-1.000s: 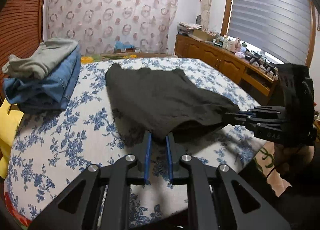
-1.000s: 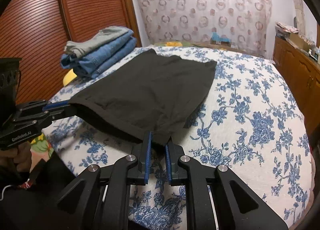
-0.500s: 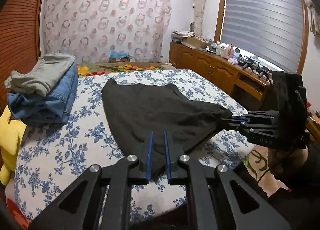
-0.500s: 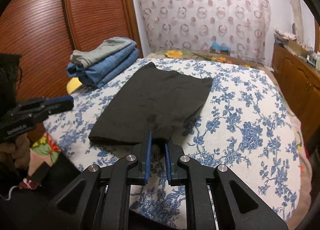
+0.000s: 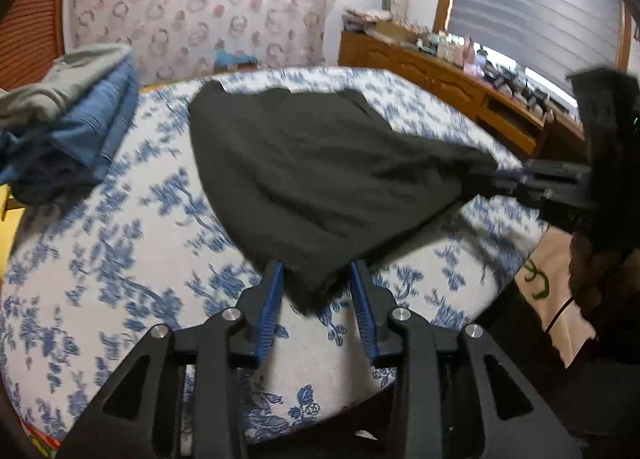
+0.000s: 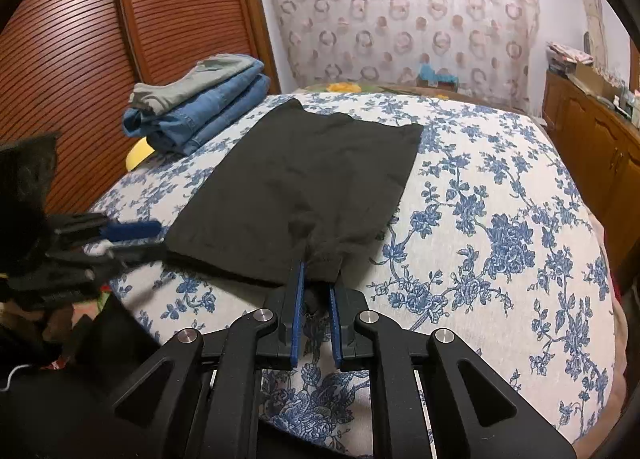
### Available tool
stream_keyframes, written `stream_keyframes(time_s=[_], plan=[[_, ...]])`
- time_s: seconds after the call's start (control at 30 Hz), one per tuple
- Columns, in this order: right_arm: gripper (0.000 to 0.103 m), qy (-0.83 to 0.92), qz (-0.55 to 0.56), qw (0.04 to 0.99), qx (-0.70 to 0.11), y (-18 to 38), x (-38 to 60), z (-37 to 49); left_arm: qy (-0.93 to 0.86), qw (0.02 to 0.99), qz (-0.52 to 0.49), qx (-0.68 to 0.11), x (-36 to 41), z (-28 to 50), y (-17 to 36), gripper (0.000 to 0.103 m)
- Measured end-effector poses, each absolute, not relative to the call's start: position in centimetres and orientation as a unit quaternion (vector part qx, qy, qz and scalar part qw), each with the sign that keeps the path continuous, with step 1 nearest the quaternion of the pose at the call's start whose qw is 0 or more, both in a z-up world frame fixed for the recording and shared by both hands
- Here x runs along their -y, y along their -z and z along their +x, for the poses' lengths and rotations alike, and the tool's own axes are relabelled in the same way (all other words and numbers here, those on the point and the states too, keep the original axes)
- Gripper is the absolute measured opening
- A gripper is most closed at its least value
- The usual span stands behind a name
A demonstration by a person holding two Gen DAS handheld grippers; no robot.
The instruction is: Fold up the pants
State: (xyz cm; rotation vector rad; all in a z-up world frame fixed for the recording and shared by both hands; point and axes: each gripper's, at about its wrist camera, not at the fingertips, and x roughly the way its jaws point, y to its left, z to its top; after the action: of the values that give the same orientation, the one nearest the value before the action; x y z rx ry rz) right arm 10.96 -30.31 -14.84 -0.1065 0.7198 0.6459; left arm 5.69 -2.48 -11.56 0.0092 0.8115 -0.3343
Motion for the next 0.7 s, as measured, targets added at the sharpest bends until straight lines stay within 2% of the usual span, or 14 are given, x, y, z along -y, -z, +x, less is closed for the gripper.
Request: stream_keyframes(time_s=[0.1,0.2,0.23,0.27,0.3,0.37,0.7], plan=[[0.009,-0.311,-0.051,0.884,-0.345,14.9,30.4,10.9,0.154,0.91,0.028,-0.384,3.0,5.5,11.9,0.039],[0.009,-0.31,-0.052,0.884,-0.346,14.9,30.3,10.9,0.148,0.914,0.023,-0.377,3.0,5.6,11.8,0.039],[0.009,-0.31,-0.052,0.884,-0.347,14.9,30.3,10.9,0.147,0.915,0.017,-0.375,2.8,5.6,11.8,0.037],[0.009,-0.311,-0.052,0.883,-0.347,14.9,30.3,10.9,0.15,0.916,0.01,-0.373,2.7,5.6,11.8,0.018],[0.009,-0.311,-0.052,0.883,-0.347,15.0,30.4,10.9,0.152,0.915,0.007,-0.373,2.6,5.6,11.8,0.012],[0.009,-0.314,-0.05,0.883,-0.346,15.0,30.3,10.9,0.153,0.916,0.0,-0.371,2.4,5.5,11.6,0.007],[0.008,-0.336,-0.044,0.882,-0.328,13.3,30.4,9.5,0.173,0.934,-0.024,-0.312,0.8,3.5,6.5,0.006]])
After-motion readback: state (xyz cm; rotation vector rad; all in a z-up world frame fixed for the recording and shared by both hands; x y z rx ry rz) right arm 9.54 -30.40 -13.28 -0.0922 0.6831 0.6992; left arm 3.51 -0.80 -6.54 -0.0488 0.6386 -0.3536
